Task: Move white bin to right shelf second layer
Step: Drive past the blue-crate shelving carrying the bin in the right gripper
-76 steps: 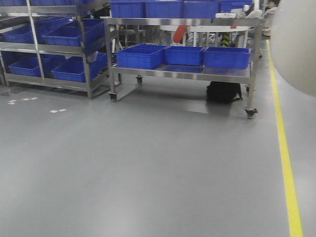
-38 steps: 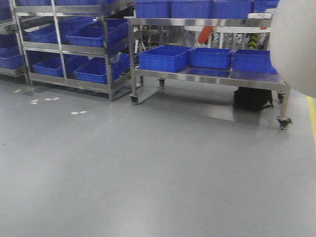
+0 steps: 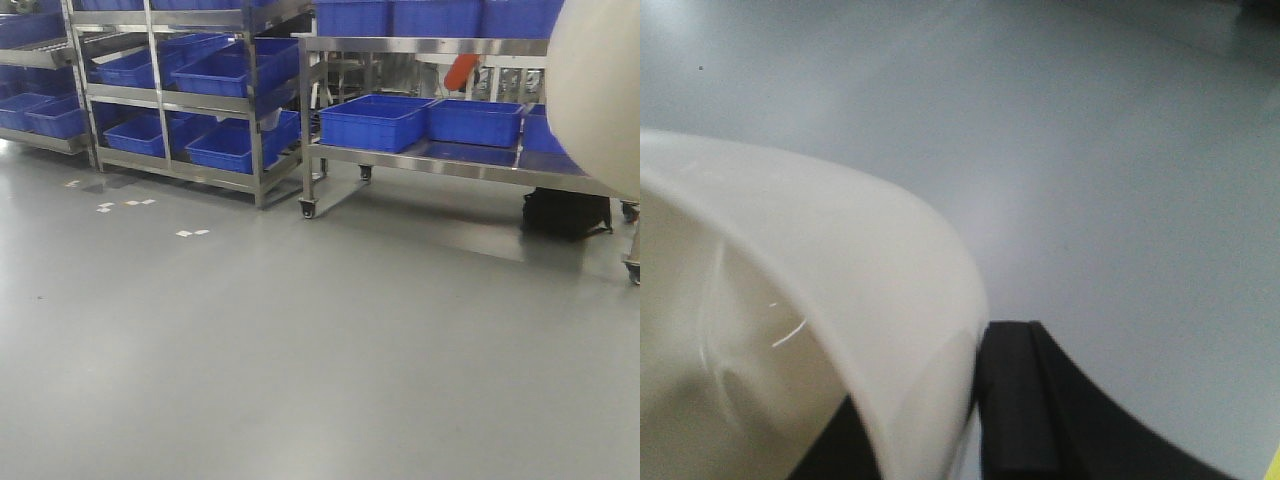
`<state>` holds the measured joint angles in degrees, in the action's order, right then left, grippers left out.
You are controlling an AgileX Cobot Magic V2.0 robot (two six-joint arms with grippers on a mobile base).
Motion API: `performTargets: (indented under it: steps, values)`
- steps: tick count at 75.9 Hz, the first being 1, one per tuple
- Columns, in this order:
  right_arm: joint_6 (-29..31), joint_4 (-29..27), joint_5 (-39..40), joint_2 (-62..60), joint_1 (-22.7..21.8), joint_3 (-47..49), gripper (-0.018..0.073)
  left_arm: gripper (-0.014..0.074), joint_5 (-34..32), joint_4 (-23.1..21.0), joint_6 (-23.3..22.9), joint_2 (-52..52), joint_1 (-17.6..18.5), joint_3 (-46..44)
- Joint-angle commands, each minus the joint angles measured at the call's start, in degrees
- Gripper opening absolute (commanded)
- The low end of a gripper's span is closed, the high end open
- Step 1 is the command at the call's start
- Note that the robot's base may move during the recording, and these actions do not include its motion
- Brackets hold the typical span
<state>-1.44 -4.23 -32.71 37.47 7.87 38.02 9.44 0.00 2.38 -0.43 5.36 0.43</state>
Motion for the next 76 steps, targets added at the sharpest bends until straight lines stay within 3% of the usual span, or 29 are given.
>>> performTargets:
  steps: [1,76]
  values:
    - [0.0,-0.2,5.4,-0.1,-0.3,1.8,0.0056,0.0085,-5.0,0.0,-0.2,-0.8,0.3,2.1]
    - [0.0,-0.2,5.4,-0.1,-0.3,1.8,0.0056,0.0085,-5.0,0.0,-0.2,-0.8,0.3,2.1]
